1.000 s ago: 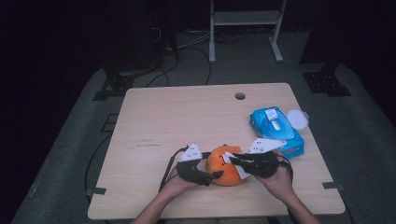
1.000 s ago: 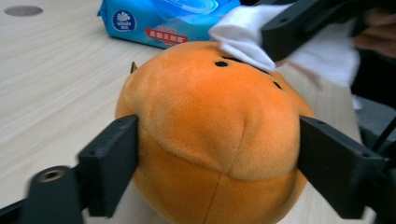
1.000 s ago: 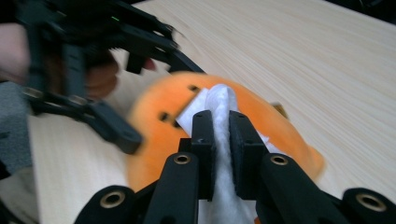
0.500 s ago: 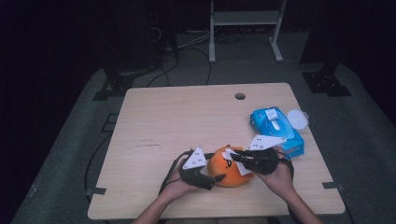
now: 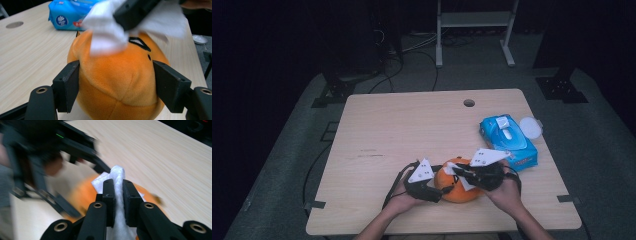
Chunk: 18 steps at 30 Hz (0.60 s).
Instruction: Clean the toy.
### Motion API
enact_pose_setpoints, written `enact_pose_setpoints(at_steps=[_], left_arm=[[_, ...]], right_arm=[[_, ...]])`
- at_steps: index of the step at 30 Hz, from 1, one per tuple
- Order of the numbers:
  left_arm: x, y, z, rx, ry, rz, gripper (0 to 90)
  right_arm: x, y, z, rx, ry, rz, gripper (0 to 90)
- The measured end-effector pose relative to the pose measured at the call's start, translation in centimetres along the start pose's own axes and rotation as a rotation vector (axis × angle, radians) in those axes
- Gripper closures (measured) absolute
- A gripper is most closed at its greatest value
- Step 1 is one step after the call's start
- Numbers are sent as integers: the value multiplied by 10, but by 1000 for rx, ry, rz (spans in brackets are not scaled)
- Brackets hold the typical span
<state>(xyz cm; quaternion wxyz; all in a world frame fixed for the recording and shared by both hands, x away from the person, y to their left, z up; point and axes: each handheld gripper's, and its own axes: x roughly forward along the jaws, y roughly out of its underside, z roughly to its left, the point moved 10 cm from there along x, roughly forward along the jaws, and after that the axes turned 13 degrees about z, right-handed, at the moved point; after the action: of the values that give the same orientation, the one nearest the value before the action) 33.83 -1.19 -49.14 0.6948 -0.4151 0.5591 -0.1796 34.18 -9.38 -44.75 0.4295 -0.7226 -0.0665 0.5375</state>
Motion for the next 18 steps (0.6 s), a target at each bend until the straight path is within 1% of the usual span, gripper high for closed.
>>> enact_pose_setpoints(at_steps=[1,3,4,5,6,7,8,9,10,11,12,13,16,17,18], left_arm=[[0,1,1,-7,6,-2,269],[-1,2,3,-23,21,-3,265],[-1,1,3,-30,28,3,246],[-2,-1,2,-47,32,1,200],[-3,-5,1,-50,34,-11,164],[-5,-9,0,-47,33,-33,155],[-5,-9,0,-47,33,-33,155],[-6,-11,-2,-46,32,-41,155],[-5,-10,-3,-28,20,-27,156],[-4,-8,-2,-17,13,-15,167],[-3,-6,-2,-18,13,-12,184],[-3,-3,1,-24,12,-10,212],[-4,1,6,-45,15,-1,230],[-4,2,7,-45,16,3,233],[-4,2,7,-45,16,3,238]], right_arm=[[-1,5,-7,19,9,8,811],[-2,14,-17,63,-2,10,811],[-2,18,-18,80,-16,10,811],[-1,19,-16,93,-28,8,811],[-1,19,-14,86,-28,11,811],[0,17,-11,82,-32,11,811],[0,17,-11,82,-32,11,811],[0,15,-6,79,-50,2,811],[1,11,2,69,-80,-7,811],[3,9,6,49,-75,-2,810],[4,8,7,37,-67,1,810],[4,9,6,29,-60,3,810],[2,12,-2,42,-44,8,810],[1,14,-7,52,-34,8,810],[1,14,-7,52,-34,8,810]])
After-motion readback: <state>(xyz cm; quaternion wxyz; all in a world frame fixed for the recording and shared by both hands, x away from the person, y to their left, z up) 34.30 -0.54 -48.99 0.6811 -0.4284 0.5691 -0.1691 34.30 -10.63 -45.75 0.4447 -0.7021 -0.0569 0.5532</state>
